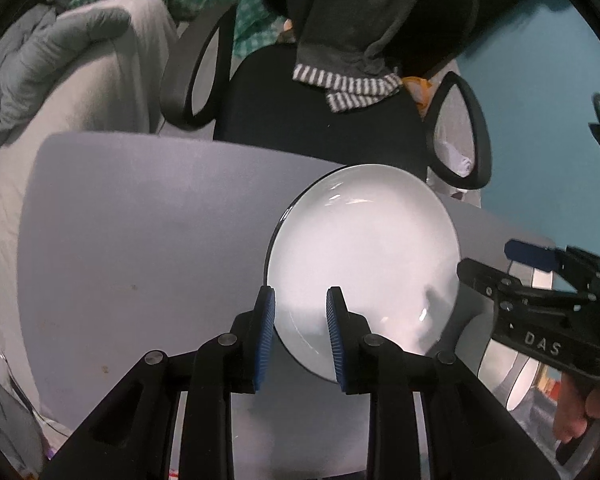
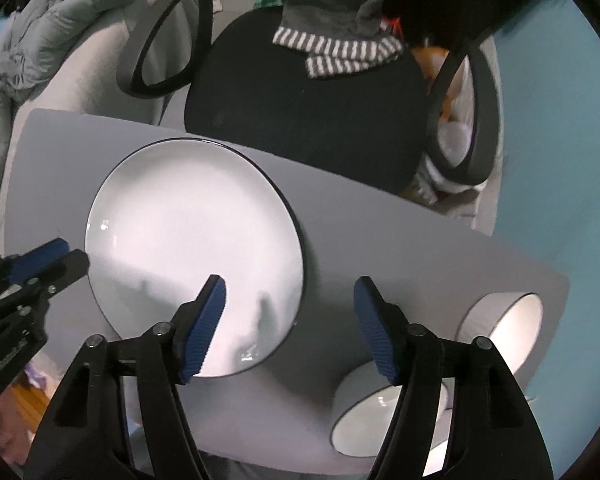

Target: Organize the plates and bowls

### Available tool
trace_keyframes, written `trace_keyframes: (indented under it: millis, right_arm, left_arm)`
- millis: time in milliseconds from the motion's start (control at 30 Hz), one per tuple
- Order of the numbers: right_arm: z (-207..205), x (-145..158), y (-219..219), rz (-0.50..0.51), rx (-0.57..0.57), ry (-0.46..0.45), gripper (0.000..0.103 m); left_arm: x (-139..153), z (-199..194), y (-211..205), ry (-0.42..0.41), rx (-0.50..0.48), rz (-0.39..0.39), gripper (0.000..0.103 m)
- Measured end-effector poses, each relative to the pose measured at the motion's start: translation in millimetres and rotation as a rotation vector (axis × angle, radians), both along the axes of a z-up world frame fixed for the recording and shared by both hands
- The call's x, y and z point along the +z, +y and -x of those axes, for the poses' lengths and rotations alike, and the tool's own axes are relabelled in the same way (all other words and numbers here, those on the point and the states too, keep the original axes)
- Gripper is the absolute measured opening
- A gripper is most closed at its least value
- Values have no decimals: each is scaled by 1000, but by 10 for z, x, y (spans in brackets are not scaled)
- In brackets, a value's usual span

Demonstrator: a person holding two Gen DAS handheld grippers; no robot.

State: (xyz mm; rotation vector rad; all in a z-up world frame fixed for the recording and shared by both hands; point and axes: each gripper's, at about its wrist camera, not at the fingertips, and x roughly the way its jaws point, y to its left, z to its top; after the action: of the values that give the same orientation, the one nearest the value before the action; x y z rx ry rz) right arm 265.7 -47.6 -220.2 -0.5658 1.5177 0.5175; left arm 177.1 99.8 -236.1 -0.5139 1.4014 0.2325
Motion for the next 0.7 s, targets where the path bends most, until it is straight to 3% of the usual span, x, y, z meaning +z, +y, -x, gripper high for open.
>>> trace_keyframes:
  millis: [100,233,367,700]
  right_arm:
    - [38,137,-29,-9,4,-42,67]
    - [89,293,-85,-27,-9,-80,67]
    - [148,433,-166,-44,-35,-102,67]
    - [374,737,-425,-66,-88,-160,67]
  left_arm:
    - [166,74,-41,-37,-17,-37,37]
    - [356,167,-88,-74,-35,-75,39]
    - [524,285,-140,-112,-36,-98,48]
    - [839,521,-277,-183,-49,-113,54]
